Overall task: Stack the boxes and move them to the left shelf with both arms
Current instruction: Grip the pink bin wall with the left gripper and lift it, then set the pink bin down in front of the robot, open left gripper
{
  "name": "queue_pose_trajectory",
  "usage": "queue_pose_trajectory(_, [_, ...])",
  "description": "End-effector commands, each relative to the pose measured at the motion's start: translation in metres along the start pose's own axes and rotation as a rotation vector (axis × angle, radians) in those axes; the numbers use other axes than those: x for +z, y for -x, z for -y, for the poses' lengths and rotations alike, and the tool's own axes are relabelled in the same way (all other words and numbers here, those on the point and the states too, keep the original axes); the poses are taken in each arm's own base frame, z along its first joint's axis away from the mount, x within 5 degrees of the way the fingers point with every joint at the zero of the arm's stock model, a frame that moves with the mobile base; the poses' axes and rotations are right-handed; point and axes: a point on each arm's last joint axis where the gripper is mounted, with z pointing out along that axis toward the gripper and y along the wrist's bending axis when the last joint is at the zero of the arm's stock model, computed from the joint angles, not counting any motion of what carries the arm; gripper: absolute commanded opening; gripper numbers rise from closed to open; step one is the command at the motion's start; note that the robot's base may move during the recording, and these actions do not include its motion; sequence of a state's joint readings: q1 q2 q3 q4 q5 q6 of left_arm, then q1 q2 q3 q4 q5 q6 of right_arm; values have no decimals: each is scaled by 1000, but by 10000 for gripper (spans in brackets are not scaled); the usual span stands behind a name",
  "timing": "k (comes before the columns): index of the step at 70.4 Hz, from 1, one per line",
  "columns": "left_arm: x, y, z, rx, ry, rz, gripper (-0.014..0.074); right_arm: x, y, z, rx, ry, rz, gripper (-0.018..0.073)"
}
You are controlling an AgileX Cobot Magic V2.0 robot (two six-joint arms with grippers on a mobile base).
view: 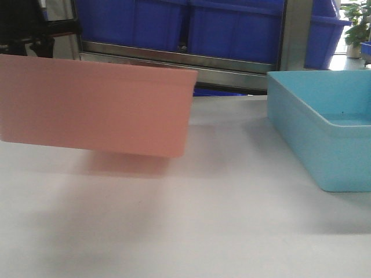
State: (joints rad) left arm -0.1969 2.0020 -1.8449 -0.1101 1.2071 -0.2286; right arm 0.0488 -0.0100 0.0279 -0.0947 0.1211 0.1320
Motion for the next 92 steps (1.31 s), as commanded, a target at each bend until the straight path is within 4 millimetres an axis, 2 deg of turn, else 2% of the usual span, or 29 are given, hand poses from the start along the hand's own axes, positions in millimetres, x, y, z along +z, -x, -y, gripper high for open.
queue_pose_trajectory(1, [-48,-6,26,-11,-64,127,-3,-3,14,-1,-6,6,119,36])
queue_pose_trajectory(13, [-42,-22,59,10,-10,123,-2,-3,14,-1,-6,6,119,36])
queue_pose_trajectory(20, [-39,-31,74,19,51,151,-3,-3,14,-1,-6,6,119,36])
queue_pose_trajectory(32, [-32,-45,95,46,39,139,-3,-3,14,-1,-6,6,119,36])
queue_pose_trajectory(41, [-22,-46,95,11,21,153,-3,-3,14,-1,-6,6,119,36])
queue_pose_trajectory(54, [-3,-50,88,48,66,164,-3,-3,14,-1,-6,6,119,36])
queue_pose_trajectory(73, [11,-53,85,63,76,175,-3,-3,14,-1,-6,6,119,36])
queue_pose_trajectory(81, [15,-53,85,59,76,164,-2,-3,14,-1,-6,6,119,36])
queue_pose_trajectory(92, [31,-57,83,32,89,82,-1,-3,14,-1,-6,6,119,36])
